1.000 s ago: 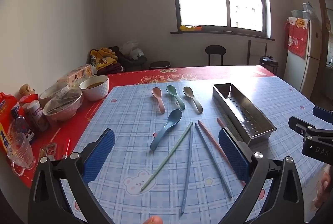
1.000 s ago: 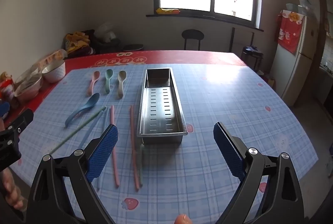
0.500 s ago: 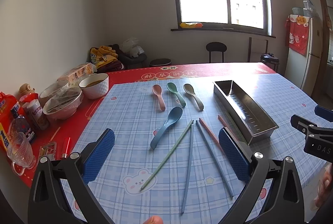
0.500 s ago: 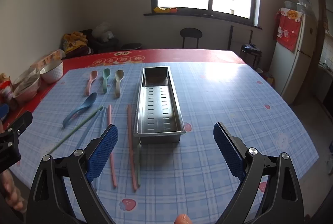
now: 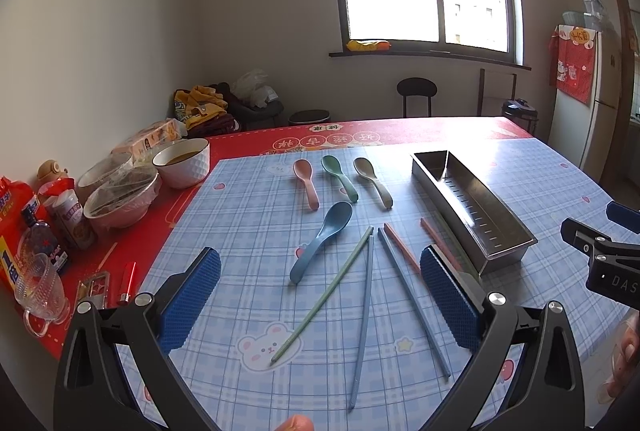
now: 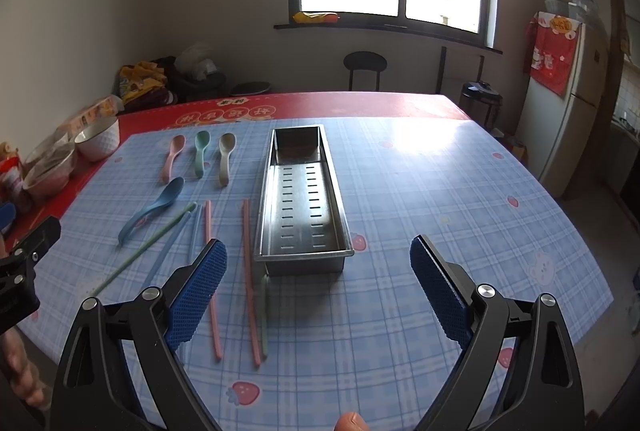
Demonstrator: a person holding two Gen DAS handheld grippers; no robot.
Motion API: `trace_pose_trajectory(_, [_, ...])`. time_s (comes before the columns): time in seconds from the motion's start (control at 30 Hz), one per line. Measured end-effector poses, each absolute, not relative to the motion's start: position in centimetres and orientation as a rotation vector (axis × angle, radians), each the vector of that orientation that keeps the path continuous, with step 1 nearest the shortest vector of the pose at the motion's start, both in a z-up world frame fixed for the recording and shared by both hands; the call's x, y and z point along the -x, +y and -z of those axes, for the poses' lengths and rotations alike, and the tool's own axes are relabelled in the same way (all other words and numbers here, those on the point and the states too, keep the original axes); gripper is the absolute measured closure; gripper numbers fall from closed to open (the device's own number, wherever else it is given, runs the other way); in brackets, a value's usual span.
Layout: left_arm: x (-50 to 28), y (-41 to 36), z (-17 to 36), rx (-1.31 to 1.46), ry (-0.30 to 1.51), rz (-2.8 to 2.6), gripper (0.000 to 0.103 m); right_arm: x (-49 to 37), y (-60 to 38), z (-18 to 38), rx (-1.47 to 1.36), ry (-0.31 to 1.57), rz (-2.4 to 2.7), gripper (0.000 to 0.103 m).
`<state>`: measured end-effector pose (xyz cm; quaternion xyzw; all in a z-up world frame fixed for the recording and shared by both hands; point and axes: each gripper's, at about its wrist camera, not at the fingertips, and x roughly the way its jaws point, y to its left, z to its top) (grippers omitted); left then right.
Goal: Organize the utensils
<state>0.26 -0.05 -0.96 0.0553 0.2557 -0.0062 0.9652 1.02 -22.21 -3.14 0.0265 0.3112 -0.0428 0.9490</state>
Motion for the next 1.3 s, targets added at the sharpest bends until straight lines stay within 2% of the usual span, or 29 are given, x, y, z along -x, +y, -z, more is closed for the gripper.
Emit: trace_pose_trajectory(1.3, [-0.94,0.36,1.74,-0.113,0.559,0.000,0.005,-1.35,-22.49,3.59,-0.057,0.655,0.086,0.013])
